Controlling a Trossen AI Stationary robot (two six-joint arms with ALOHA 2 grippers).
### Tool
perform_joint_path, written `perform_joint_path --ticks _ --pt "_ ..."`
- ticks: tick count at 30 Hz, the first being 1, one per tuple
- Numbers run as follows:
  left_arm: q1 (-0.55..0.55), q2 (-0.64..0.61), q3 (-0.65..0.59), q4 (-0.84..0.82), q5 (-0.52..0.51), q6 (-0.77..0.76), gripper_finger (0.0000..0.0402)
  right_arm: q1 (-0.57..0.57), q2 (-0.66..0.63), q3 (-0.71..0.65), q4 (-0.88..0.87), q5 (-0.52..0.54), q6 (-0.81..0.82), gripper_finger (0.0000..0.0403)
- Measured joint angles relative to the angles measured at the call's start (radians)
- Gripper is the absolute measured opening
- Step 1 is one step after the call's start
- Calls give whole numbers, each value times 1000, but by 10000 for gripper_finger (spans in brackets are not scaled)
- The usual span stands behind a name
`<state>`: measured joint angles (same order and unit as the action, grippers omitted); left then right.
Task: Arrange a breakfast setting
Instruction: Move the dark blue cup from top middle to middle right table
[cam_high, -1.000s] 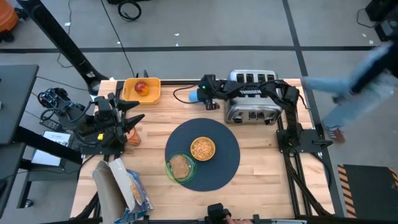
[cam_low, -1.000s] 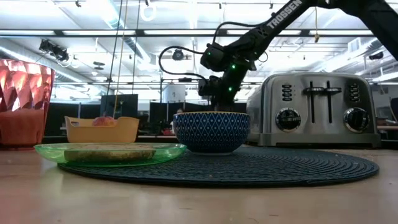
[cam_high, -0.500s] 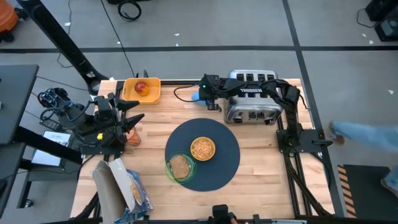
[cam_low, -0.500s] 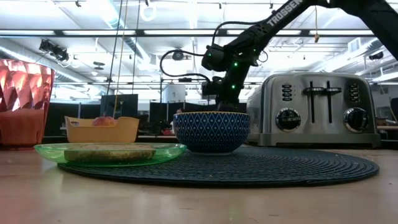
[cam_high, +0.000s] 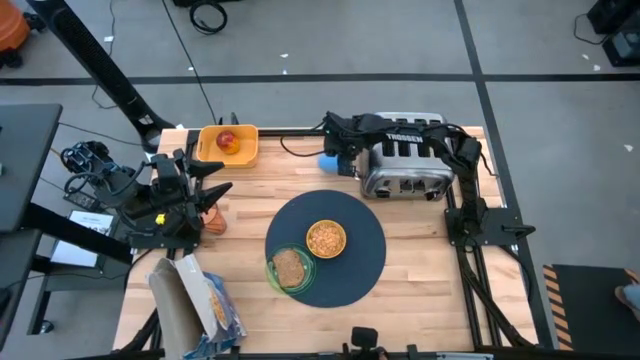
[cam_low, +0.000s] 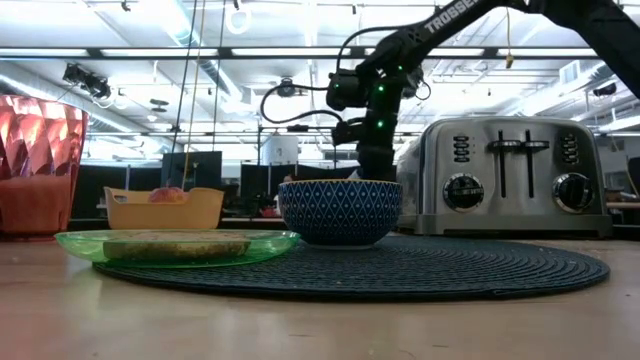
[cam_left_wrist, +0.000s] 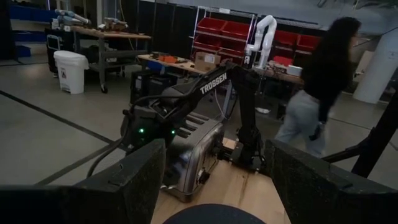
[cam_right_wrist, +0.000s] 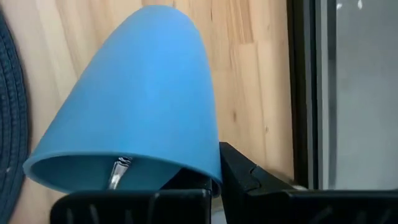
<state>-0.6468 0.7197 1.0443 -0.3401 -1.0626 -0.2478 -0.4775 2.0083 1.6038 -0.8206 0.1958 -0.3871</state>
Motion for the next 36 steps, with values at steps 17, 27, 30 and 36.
perform_joint_path --ticks 17,27,30,36 --pt "0 0 0 45 1 47 281 -30 0 134 -291 -122 262 15" --pt "0 0 0 60 10 76 281 -17 -2 216 -432 -276 335 15" --pt "0 0 0 60 11 76 281 -1 -2 244 -471 -278 344 15" --pt "-1 0 0 60 33 77 281 33 -3 298 -567 -301 372 15"
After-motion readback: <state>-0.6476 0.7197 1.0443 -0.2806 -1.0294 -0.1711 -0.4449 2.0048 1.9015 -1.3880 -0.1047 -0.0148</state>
